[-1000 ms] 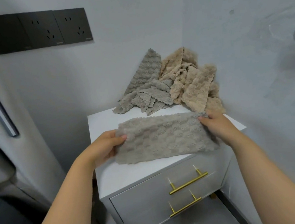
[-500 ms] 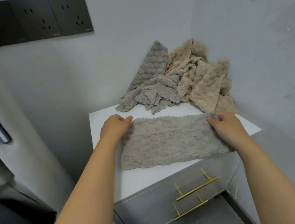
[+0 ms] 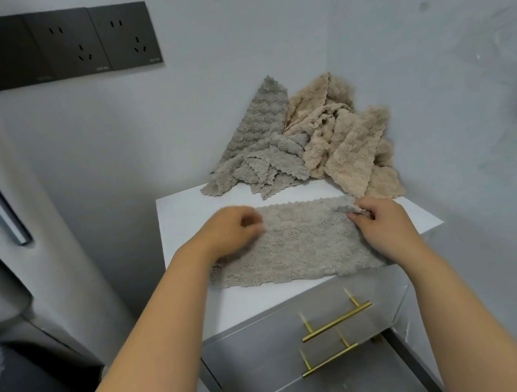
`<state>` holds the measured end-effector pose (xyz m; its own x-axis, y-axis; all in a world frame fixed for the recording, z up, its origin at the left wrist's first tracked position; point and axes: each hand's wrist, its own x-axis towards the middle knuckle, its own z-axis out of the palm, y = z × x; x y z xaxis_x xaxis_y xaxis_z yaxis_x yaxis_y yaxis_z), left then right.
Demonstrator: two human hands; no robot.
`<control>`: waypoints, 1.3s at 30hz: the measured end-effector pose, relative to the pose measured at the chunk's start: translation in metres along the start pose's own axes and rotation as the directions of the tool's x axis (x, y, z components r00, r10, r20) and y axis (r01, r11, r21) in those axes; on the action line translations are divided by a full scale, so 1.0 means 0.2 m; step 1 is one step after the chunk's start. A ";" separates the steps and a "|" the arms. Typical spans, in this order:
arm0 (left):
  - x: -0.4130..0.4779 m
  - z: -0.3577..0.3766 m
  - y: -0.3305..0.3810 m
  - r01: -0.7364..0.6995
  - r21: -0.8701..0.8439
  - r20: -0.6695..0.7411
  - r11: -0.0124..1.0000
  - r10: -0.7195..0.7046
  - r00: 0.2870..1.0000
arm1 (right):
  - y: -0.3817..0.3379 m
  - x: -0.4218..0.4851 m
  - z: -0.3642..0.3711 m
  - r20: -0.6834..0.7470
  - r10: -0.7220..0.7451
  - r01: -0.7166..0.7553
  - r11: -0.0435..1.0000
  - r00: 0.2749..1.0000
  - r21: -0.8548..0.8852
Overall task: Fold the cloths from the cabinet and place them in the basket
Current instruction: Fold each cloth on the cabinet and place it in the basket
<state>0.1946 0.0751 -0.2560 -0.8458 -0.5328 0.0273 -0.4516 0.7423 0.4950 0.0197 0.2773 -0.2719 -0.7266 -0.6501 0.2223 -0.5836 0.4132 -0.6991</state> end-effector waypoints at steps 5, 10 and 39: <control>-0.05 0.00 -0.05 0.104 0.143 0.023 0.984 -0.108 0.994 | 0.02 -0.01 -0.03 -0.005 0.023 -0.023 0.999 1.000 0.030; -0.11 -0.01 -0.11 0.199 -0.099 0.004 0.975 -0.200 0.980 | 0.03 -0.01 -0.07 -0.005 0.048 -0.048 0.998 0.999 0.027; 0.03 0.06 0.02 -0.178 0.091 -0.285 0.980 0.197 0.938 | 0.01 0.14 0.11 -0.269 0.145 -0.227 0.925 0.952 -0.304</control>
<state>0.1853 0.0800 -0.2638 -0.8012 -0.4696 0.3709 -0.3179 0.8592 0.4009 0.0058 0.2456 -0.2810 -0.8741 -0.3872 0.2934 -0.4853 0.7237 -0.4907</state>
